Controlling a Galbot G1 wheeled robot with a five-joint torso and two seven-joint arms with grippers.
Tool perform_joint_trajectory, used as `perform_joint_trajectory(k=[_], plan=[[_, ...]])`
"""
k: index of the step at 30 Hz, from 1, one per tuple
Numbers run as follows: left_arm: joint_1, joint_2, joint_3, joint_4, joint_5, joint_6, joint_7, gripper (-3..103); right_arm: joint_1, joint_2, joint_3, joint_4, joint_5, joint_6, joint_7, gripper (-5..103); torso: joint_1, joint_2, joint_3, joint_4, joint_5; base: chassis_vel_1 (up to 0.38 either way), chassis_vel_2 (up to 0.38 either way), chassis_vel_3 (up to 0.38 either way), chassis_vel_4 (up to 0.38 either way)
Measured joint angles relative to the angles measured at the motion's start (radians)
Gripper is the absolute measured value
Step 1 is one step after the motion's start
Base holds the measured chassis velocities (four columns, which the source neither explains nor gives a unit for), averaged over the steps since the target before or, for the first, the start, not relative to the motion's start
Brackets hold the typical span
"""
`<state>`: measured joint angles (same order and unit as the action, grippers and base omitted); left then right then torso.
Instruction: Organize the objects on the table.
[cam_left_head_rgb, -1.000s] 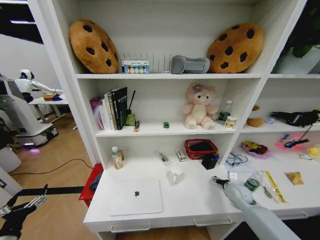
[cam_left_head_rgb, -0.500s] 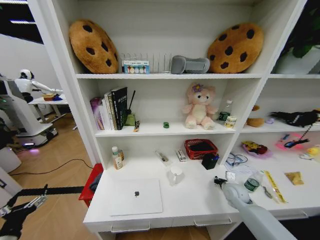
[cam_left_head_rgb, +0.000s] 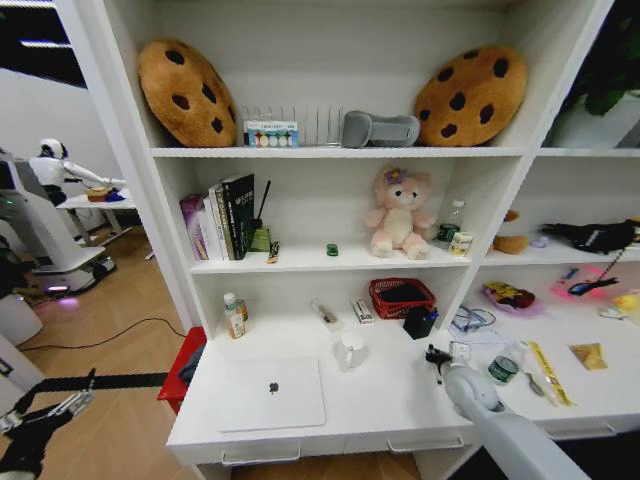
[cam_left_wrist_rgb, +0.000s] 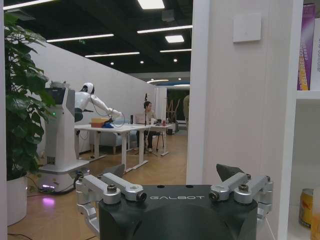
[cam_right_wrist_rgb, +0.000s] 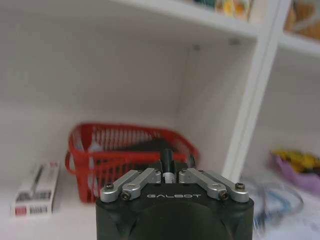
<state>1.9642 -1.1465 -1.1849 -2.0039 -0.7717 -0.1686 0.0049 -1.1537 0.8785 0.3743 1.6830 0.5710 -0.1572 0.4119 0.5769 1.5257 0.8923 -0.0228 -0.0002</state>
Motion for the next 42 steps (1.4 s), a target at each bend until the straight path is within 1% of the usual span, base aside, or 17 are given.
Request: perform_joint_trajectory(k=[1, 2, 4, 5, 6, 8, 9, 11, 12, 14, 15, 17, 19, 22, 28, 34, 42], plan=[[0.0, 0.0, 0.0, 0.0, 0.0, 0.0, 0.0, 100, 0.017, 0.005, -0.007, -0.006, -0.048, 0.055, -0.019, 10, 0.0, 0.0, 0.0, 0.0001, 0.0001, 0.0, 0.0, 0.0, 0.0], [0.0, 0.0, 0.0, 0.0, 0.0, 0.0, 0.0, 100, 0.017, 0.005, -0.007, -0.006, -0.048, 0.055, -0.019, 10, 0.0, 0.0, 0.0, 0.0001, 0.0001, 0.0, 0.0, 0.0, 0.0], [0.0, 0.0, 0.0, 0.0, 0.0, 0.0, 0.0, 100, 0.061, 0.016, -0.029, -0.036, -0.115, 0.141, -0.05, 10, 0.0, 0.0, 0.0, 0.0003, 0.0001, 0.0, 0.0, 0.0, 0.0], [0.0, 0.0, 0.0, 0.0, 0.0, 0.0, 0.0, 100, 0.082, 0.021, -0.039, -0.055, -0.134, 0.171, -0.061, 10, 0.0, 0.0, 0.0, 0.0003, 0.0001, 0.0, 0.0, 0.0, 0.0], [0.0, 0.0, 0.0, 0.0, 0.0, 0.0, 0.0, 100, 0.082, 0.021, -0.039, -0.055, -0.134, 0.171, -0.061, 10, 0.0, 0.0, 0.0, 0.0003, 0.0001, 0.0, 0.0, 0.0, 0.0], [0.0, 0.0, 0.0, 0.0, 0.0, 0.0, 0.0, 100, 0.133, 0.033, -0.062, -0.111, -0.171, 0.222, -0.081, 10, 0.0, 0.0, 0.0, 0.0002, 0.0003, 0.0, 0.0, 0.0, 0.0], [0.0, 0.0, 0.0, 0.0, 0.0, 0.0, 0.0, 100, 0.133, 0.033, -0.062, -0.111, -0.171, 0.222, -0.081, 10, 0.0, 0.0, 0.0, 0.0002, 0.0003, 0.0, 0.0, 0.0, 0.0], [0.0, 0.0, 0.0, 0.0, 0.0, 0.0, 0.0, 100, 0.185, 0.041, -0.08, -0.177, -0.214, 0.256, -0.095, 10, 0.0, 0.0, 0.0, 0.0003, 0.0003, 0.0, 0.0, 0.0, 0.0], [0.0, 0.0, 0.0, 0.0, 0.0, 0.0, 0.0, 100, 0.185, 0.041, -0.08, -0.177, -0.214, 0.256, -0.095, 10, 0.0, 0.0, 0.0, 0.0003, 0.0003, 0.0, 0.0, 0.0, 0.0], [0.0, 0.0, 0.0, 0.0, 0.0, 0.0, 0.0, 100, 0.236, 0.047, -0.093, -0.247, -0.231, 0.278, -0.103, 10, 0.0, 0.0, 0.0, 0.0002, 0.0002, 0.0, 0.0, 0.0, 0.0], [0.0, 0.0, 0.0, 0.0, 0.0, 0.0, 0.0, 100, 0.236, 0.047, -0.093, -0.247, -0.231, 0.278, -0.103, 10, 0.0, 0.0, 0.0, 0.0002, 0.0002, 0.0, 0.0, 0.0, 0.0], [0.0, 0.0, 0.0, 0.0, 0.0, 0.0, 0.0, 100, 0.277, 0.054, -0.102, -0.304, -0.236, 0.299, -0.114, 10, 0.0, 0.0, 0.0, 0.0001, 0.0001, 0.0, 0.0, 0.0, 0.0], [0.0, 0.0, 0.0, 0.0, 0.0, 0.0, 0.0, 100, 0.287, 0.057, -0.104, -0.318, -0.239, 0.304, -0.117, 10, 0.0, 0.0, 0.0, 0.0002, 0.0001, 0.0, 0.0, 0.0, 0.0], [0.0, 0.0, 0.0, 0.0, 0.0, 0.0, 0.0, 100, 0.344, 0.078, -0.118, -0.411, -0.26, 0.337, -0.133, 10, 0.0, 0.0, 0.0, 0.0002, 0.0001, 0.0, 0.0, 0.0, 0.0], [0.0, 0.0, 0.0, 0.0, 0.0, 0.0, 0.0, 100, 0.388, 0.103, -0.134, -0.505, -0.302, 0.371, -0.144, 10, 0.0, 0.0, 0.0, 0.0002, 0.0002, 0.0, 0.0, 0.0, 0.0], [0.0, 0.0, 0.0, 0.0, 0.0, 0.0, 0.0, 100, 0.419, 0.118, -0.145, -0.564, -0.323, 0.394, -0.152, 10, 0.0, 0.0, 0.0, 0.0002, 0.0002, 0.0, 0.0, 0.0, 0.0], [0.0, 0.0, 0.0, 0.0, 0.0, 0.0, 0.0, 100, 0.418, 0.121, -0.149, -0.569, -0.332, 0.396, -0.153, 10, 0.0, 0.0, 0.0, 0.0002, 0.0, 0.0, 0.0, 0.0, 0.0]])
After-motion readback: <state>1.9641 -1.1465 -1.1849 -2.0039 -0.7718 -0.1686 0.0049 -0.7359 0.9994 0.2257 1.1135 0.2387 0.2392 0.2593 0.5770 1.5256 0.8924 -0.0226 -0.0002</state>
